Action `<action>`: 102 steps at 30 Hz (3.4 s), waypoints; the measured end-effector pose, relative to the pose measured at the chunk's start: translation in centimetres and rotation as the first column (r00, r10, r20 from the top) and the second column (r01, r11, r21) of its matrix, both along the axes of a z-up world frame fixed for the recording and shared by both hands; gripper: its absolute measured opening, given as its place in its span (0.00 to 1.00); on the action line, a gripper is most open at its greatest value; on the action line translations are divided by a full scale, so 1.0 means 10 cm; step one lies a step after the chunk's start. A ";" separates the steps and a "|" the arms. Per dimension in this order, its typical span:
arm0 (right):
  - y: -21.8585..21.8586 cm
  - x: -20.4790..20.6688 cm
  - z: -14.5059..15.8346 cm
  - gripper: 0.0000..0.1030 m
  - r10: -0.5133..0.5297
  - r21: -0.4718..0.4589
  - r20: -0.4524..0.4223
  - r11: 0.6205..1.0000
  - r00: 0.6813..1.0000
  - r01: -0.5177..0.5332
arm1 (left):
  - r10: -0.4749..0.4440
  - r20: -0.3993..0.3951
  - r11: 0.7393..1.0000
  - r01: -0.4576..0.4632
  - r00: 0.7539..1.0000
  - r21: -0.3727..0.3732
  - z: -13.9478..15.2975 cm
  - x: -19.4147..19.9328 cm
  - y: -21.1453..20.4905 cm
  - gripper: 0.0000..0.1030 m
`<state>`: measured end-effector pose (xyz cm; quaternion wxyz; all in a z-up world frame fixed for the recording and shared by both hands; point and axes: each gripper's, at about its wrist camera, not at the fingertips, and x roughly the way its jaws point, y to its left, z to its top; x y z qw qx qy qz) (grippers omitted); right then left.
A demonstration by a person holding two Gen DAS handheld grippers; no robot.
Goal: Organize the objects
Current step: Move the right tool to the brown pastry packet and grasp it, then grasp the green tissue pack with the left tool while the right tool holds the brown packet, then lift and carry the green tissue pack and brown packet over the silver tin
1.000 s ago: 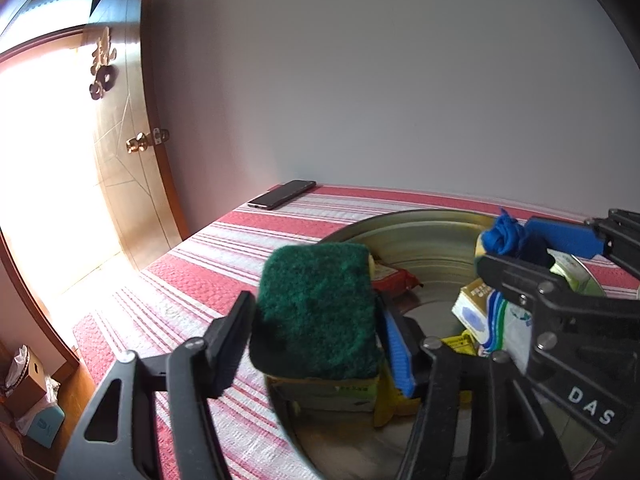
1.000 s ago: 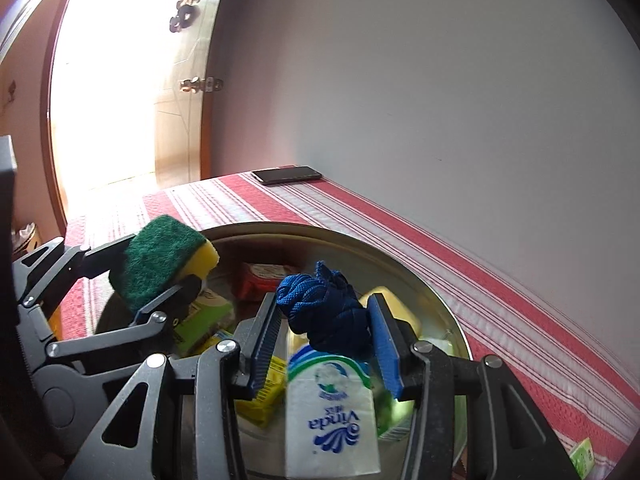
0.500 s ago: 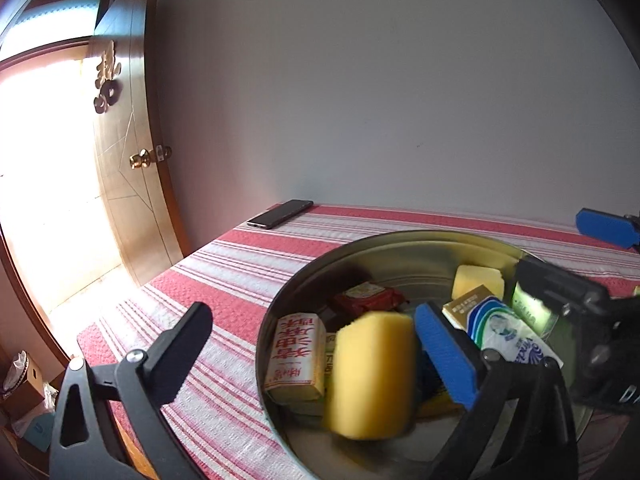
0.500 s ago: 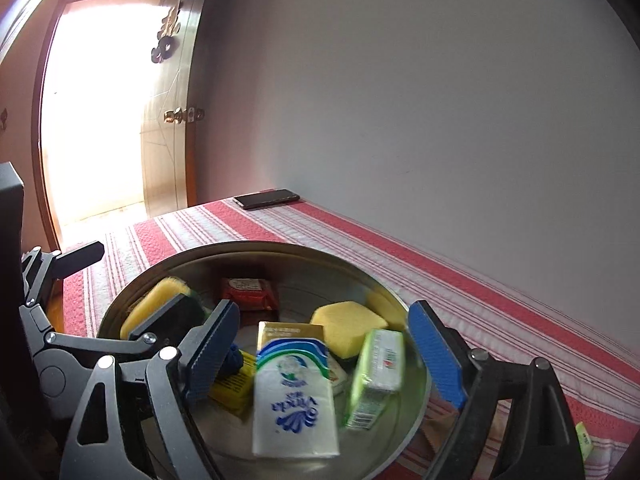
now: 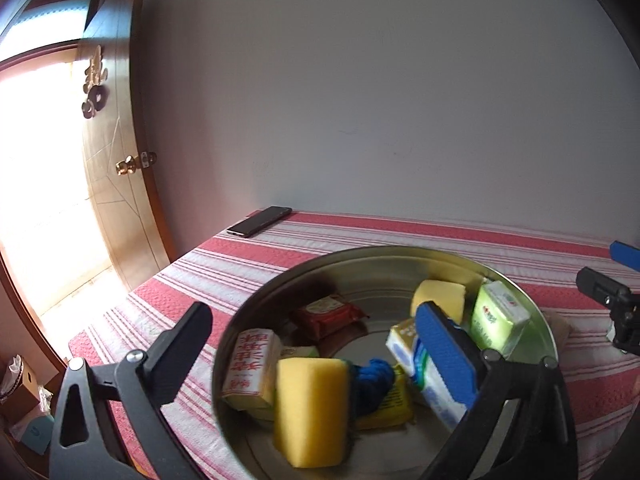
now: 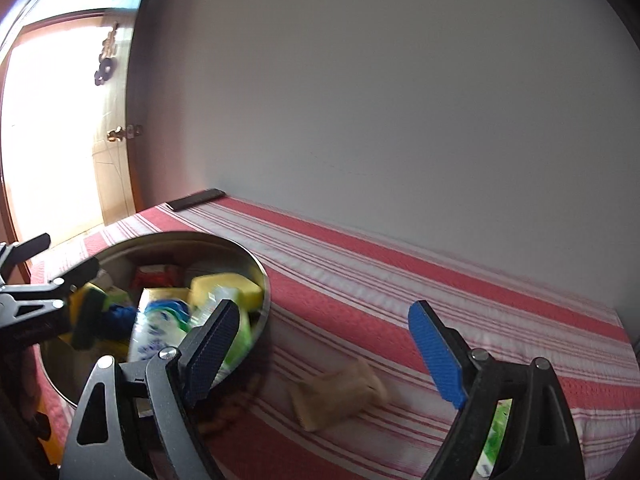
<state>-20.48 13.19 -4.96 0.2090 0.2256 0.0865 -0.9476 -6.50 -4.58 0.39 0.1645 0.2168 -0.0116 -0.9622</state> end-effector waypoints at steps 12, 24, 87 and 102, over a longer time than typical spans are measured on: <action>-0.06 -0.36 -0.48 0.86 0.112 0.147 0.198 0.979 0.974 -0.142 | -0.077 0.002 0.994 0.077 0.997 -0.072 -0.02 -0.02 0.51 1.00; -0.09 -0.53 -0.70 0.74 0.107 0.198 0.310 0.965 0.945 -0.174 | -0.061 0.021 0.996 0.062 0.998 -0.061 -0.01 -0.05 0.51 1.00; 2.19 0.02 -0.17 0.53 -0.562 -0.062 -0.016 0.826 0.827 0.560 | -0.690 0.363 0.710 0.684 0.627 0.167 -0.61 -1.00 3.16 0.92; 2.10 0.10 -0.15 0.53 -0.548 -0.060 -0.070 0.837 0.834 0.544 | -0.657 0.307 0.750 0.637 0.688 0.179 -0.55 -0.96 2.95 0.51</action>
